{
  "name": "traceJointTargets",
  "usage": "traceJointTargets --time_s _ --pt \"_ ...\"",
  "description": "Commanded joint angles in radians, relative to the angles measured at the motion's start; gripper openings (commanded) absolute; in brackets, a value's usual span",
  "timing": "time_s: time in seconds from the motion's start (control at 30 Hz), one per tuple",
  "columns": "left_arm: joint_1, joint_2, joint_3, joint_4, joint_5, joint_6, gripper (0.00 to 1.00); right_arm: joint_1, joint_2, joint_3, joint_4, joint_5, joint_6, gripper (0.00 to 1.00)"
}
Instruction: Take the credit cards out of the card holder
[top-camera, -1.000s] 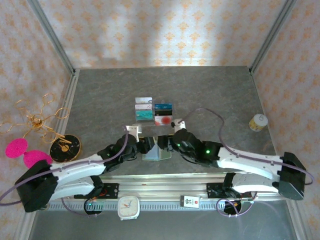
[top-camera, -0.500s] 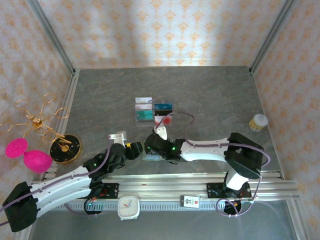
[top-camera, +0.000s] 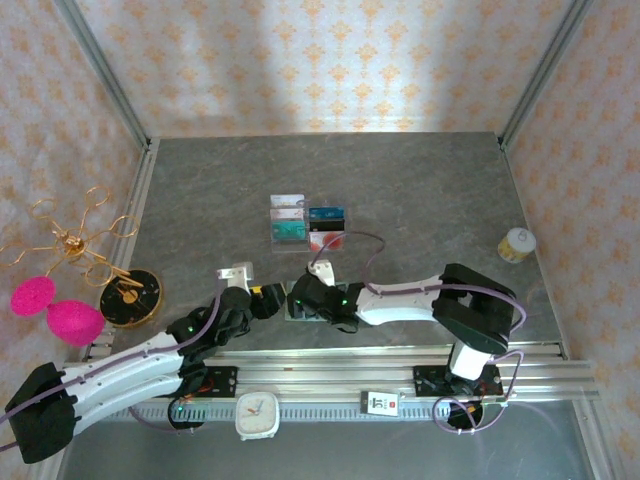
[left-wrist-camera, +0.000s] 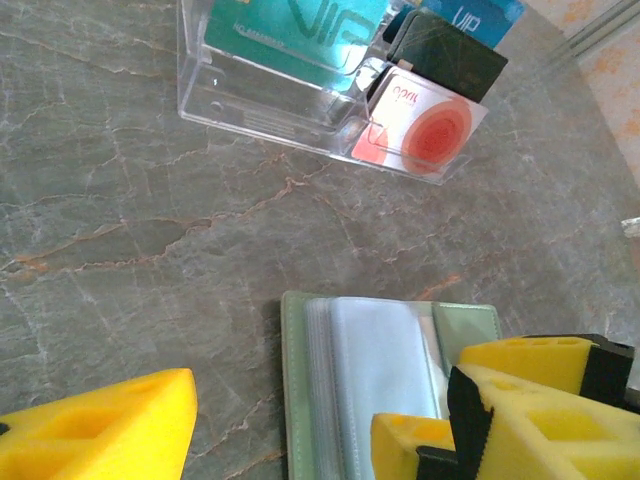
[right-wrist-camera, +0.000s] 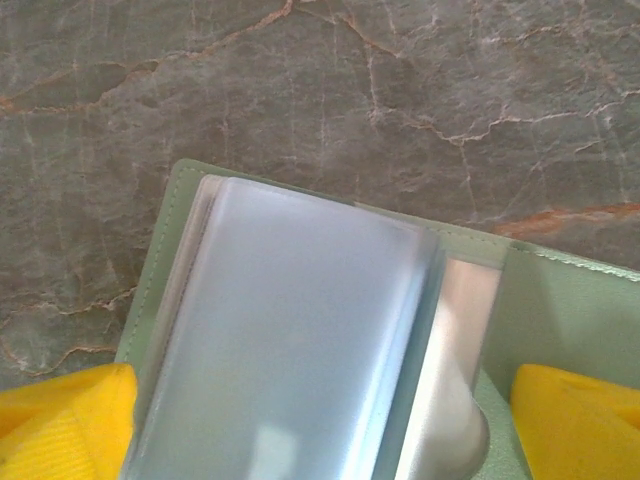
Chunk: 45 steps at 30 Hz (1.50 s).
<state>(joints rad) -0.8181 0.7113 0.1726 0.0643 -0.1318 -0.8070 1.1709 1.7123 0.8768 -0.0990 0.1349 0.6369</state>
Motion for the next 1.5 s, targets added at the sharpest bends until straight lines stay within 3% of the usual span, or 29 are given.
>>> traceJointTargets --time_s 0.0,0.2,0.3,0.4,0.53,0.63,0.97,1.2,1.33,1.47 --pt "-0.004 0.005 -0.012 0.026 -0.002 -0.003 0.69 0.000 0.055 0.004 -0.018 0.006 -0.011 0.93" --pt "-0.003 0.009 -0.007 0.030 0.007 0.002 0.69 0.015 0.095 -0.001 -0.032 0.013 -0.013 0.85" --pt "-0.004 0.021 -0.012 0.039 0.020 0.006 0.67 0.016 0.106 -0.011 -0.026 0.011 -0.007 0.73" --pt "-0.003 0.043 -0.015 0.058 0.045 0.011 0.59 0.015 0.089 -0.037 0.015 -0.002 0.008 0.60" --pt "-0.003 0.067 -0.009 0.056 0.049 0.009 0.58 0.015 0.050 -0.058 0.070 -0.026 -0.011 0.86" --pt "-0.003 0.049 -0.001 0.034 0.029 0.005 0.62 0.019 0.037 -0.044 0.076 -0.039 -0.033 1.00" --pt "-0.001 -0.037 0.015 -0.039 -0.023 0.024 0.68 0.025 0.129 0.016 0.020 -0.041 -0.044 0.98" --pt "0.002 -0.023 -0.001 -0.016 0.000 0.024 0.67 0.030 0.151 -0.005 0.019 -0.047 -0.026 0.83" --pt "0.002 0.010 -0.007 0.023 0.033 0.025 0.59 0.030 0.131 -0.025 0.048 -0.051 -0.006 0.69" --pt "0.002 0.088 -0.001 0.082 0.081 0.031 0.43 0.029 0.108 -0.045 0.070 -0.045 0.010 0.48"
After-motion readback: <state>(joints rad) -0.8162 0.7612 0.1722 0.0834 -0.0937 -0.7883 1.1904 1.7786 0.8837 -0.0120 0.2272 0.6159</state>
